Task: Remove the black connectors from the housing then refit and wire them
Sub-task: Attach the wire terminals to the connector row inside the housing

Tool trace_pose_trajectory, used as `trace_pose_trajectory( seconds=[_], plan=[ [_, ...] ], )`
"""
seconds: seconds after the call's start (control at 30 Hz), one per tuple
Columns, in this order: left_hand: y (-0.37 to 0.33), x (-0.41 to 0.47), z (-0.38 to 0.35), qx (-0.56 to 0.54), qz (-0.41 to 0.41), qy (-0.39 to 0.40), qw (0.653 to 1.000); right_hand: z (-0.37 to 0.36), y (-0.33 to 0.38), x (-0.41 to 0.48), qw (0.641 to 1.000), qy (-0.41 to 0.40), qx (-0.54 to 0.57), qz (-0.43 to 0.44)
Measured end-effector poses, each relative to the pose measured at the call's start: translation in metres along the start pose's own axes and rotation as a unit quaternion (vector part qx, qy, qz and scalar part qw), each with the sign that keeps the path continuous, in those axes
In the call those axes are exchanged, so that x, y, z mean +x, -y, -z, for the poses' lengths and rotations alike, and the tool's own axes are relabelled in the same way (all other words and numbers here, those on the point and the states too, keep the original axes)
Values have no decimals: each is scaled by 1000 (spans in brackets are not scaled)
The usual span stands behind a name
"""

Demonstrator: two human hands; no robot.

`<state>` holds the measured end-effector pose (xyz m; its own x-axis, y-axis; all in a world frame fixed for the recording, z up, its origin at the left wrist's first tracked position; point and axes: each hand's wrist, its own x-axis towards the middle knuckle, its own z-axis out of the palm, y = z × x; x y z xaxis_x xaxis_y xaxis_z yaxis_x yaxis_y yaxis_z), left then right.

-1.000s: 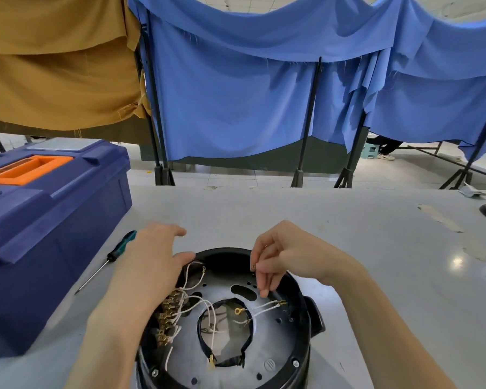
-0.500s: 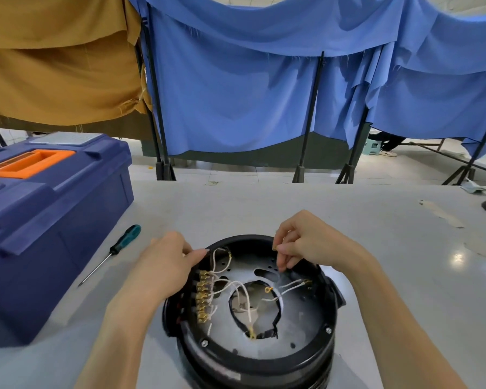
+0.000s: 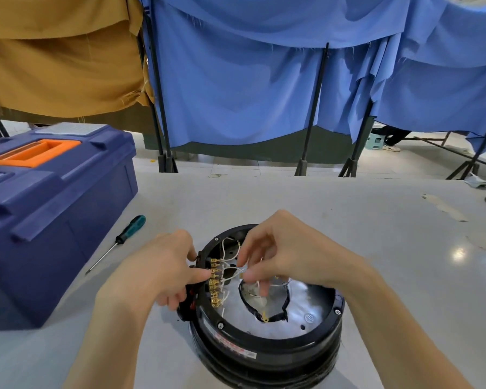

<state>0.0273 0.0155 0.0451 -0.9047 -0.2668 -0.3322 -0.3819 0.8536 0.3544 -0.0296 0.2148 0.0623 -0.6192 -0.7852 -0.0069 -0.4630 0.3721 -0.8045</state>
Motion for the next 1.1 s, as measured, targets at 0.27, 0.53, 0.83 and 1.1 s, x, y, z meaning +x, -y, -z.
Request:
trace_pose_trajectory(
  seconds=[0.27,0.53,0.83,1.1],
  plan=[
    [-1,-9,5,-10,-17,87,996,-26,-9,8,998,20,60,-22],
    [2,-11,6,-36,-34,127,991,-40,-17,17,998,18,52,-41],
    [0,-13,7,-27,-43,127,991,-41,-22,21,994,9,95,-52],
    [2,-12,6,-30,-39,128,991,-43,-23,21,991,18,123,-54]
  ],
)
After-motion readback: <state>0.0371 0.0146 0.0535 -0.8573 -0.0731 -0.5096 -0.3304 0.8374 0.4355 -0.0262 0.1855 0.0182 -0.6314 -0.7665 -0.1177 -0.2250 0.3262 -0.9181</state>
